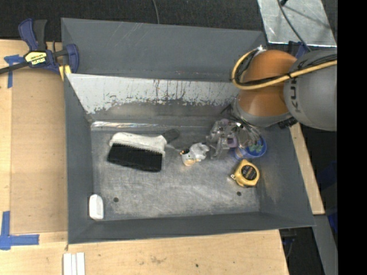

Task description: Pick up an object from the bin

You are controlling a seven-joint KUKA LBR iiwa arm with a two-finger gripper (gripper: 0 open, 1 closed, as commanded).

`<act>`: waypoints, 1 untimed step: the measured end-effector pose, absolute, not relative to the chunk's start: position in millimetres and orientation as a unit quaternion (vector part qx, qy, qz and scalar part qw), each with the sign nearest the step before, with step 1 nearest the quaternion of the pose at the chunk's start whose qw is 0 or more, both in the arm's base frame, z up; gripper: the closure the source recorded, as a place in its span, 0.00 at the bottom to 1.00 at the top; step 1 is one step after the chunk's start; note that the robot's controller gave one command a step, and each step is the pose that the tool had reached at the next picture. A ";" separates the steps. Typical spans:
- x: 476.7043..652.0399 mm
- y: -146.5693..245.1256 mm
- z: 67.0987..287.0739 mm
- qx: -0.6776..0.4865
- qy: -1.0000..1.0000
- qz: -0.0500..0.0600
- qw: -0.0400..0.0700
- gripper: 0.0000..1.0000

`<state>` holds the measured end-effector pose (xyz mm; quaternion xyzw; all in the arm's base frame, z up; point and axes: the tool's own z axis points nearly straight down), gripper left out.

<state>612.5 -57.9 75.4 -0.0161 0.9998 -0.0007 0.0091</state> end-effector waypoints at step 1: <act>612.4 -57.9 75.4 -0.016 1.000 -0.001 0.009 1.00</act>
Offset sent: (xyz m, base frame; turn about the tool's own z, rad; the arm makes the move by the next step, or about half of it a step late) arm -0.0043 -0.0013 0.0399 0.0488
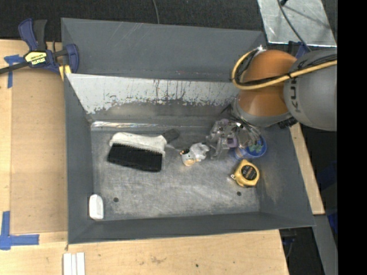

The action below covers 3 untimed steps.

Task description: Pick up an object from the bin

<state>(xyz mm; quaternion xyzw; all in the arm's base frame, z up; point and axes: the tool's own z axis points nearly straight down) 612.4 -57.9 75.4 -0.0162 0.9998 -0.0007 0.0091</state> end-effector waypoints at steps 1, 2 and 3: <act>608.3 -59.4 100.7 0.001 1.000 0.000 0.001 1.00; 613.1 -54.8 123.9 -0.010 1.000 0.000 0.002 0.00; 613.1 -54.8 123.9 -0.010 1.000 0.000 0.002 0.00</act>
Offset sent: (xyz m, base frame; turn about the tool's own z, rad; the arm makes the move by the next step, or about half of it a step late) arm -0.0004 0.0041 0.0478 0.0103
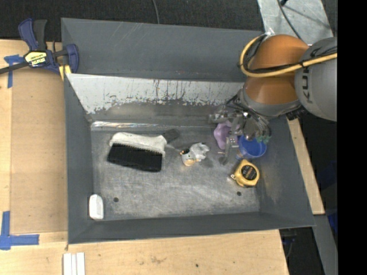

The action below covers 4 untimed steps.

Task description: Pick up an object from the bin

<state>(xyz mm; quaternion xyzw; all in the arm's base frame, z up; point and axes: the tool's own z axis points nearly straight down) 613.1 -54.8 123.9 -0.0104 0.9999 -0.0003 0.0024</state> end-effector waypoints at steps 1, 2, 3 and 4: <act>602.4 -18.3 92.1 -0.040 0.999 -0.001 0.003 0.00; 613.8 16.9 77.0 -0.031 0.999 0.001 0.010 1.00; 613.8 16.9 77.0 -0.031 0.999 0.001 0.010 1.00; 590.3 6.2 224.0 -0.025 1.000 0.000 0.003 1.00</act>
Offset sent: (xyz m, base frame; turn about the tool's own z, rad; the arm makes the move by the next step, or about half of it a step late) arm -0.0051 0.0710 -0.0539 -0.0421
